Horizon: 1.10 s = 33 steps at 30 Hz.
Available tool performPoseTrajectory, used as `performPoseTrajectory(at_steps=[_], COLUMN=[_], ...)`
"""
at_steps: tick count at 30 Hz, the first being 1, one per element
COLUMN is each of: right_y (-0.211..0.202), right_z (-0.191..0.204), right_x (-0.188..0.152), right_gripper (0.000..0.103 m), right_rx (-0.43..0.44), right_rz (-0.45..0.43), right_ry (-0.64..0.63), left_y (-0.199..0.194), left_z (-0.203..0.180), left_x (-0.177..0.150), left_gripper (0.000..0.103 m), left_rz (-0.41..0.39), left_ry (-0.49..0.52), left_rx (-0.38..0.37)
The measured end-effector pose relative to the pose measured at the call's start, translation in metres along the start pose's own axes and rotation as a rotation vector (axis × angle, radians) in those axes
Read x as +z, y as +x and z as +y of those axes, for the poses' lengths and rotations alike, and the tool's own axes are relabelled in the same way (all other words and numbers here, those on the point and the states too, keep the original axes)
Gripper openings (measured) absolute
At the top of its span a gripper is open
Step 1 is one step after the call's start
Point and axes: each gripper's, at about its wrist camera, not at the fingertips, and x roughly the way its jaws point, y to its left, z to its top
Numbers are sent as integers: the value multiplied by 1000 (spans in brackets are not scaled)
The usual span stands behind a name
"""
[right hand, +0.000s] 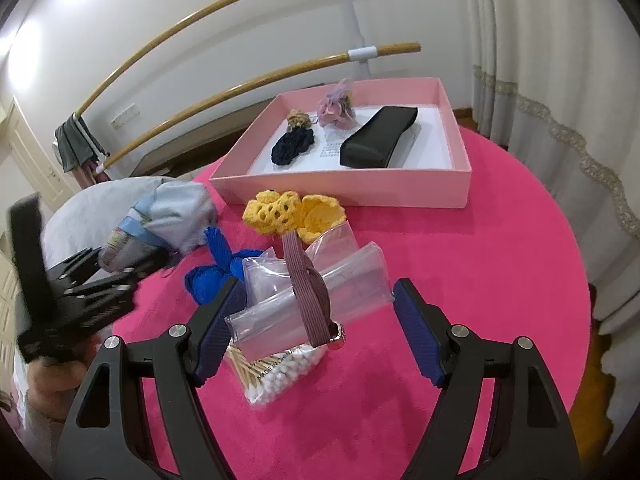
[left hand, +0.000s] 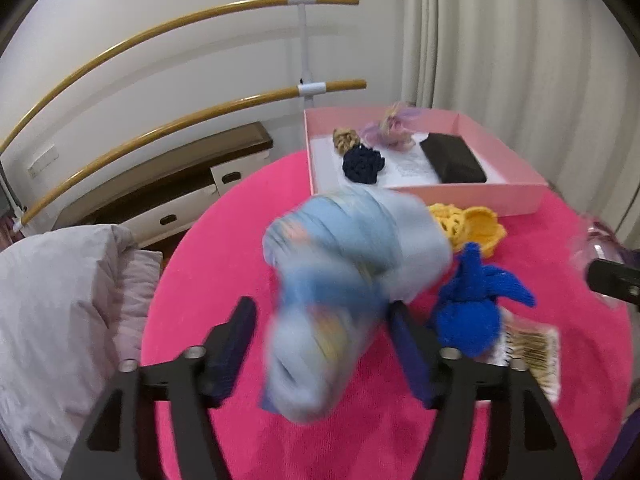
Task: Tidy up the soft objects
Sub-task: 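Lift the cloth bundle with the left tool while the right lifts the plastic bags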
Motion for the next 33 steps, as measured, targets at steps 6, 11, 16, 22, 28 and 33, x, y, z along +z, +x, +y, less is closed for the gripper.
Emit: performPoseTrajectory(at_steps=[6,11,16,22,28,33], right_y=[0,0,-1,-3,-12,-16], right_z=[-2,-3,-1,1,4,8], right_x=[1,1,1,4,25,67], right_gripper=[74,74,73,73,73,67], right_rx=[-5,-7,-2,6,-6,-22], right_rz=[4,4,1,-9,-45,-88], right_ry=[0,4,2,0,-25,-64], left_y=[23,18,-3,-36,-88,-103], left_z=[-1,2,15,22,17,12], left_x=[6,10,6,2,19,45], left_gripper=[56,31,30,30,30,30], left_rz=[1,-3,-31,-61,-146,-180], left_ry=[-22,-55,-82,-95,-58,-35], left_rx=[-81,-157,-176,-154,-136,-118])
